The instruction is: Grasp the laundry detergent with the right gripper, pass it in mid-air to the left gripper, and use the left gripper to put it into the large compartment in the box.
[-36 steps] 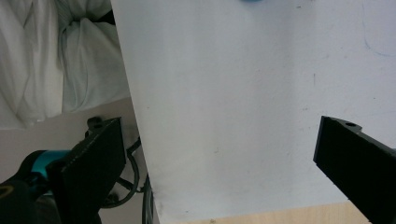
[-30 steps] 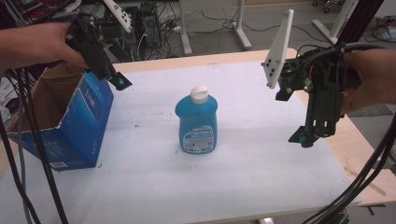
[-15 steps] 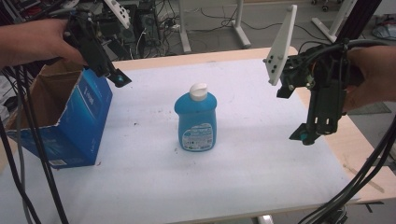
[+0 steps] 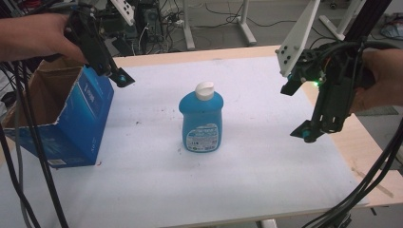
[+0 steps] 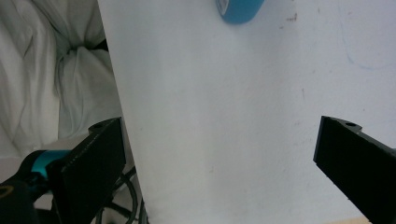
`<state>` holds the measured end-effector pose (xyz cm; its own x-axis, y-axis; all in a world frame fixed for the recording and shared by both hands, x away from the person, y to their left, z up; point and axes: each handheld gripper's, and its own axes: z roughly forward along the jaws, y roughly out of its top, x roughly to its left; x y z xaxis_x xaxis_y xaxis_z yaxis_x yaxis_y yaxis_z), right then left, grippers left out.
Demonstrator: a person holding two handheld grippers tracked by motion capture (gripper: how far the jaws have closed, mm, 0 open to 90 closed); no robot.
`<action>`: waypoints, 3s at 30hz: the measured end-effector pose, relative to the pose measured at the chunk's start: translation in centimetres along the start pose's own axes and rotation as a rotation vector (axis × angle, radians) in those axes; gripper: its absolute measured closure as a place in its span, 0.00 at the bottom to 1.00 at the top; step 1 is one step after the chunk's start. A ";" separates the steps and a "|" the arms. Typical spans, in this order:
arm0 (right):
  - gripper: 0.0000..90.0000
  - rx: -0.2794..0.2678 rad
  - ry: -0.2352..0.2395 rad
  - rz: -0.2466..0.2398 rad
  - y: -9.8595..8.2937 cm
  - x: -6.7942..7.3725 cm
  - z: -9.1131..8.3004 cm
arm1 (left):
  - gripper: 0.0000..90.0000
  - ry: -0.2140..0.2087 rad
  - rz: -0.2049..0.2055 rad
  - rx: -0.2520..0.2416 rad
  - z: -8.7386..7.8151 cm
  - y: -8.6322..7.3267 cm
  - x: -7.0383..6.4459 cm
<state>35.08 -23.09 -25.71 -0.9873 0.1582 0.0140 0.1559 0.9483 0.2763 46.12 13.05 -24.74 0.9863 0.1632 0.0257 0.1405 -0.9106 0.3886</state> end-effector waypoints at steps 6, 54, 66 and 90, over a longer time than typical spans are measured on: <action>0.02 -0.074 -0.009 -0.018 0.1 -0.5 0.3 | 0.04 -0.003 0.002 -0.002 0.2 -0.1 -0.1; 0.02 -0.386 0.088 -0.038 3.4 -4.5 8.1 | 0.04 -0.008 -0.008 -0.023 0.9 -0.9 0.0; 0.02 -0.437 0.114 -0.041 3.5 -4.9 10.3 | 0.04 -0.010 -0.006 -0.025 1.1 -1.2 0.0; 0.02 -0.514 0.129 -0.037 4.0 -5.4 12.9 | 0.04 -0.011 -0.023 -0.027 1.4 -1.9 -0.1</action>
<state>41.38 -16.62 -37.11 -0.9926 0.0620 0.1044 0.1182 0.6900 0.7141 45.89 14.22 -26.77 0.9836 0.1800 0.0064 0.1613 -0.8961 0.4135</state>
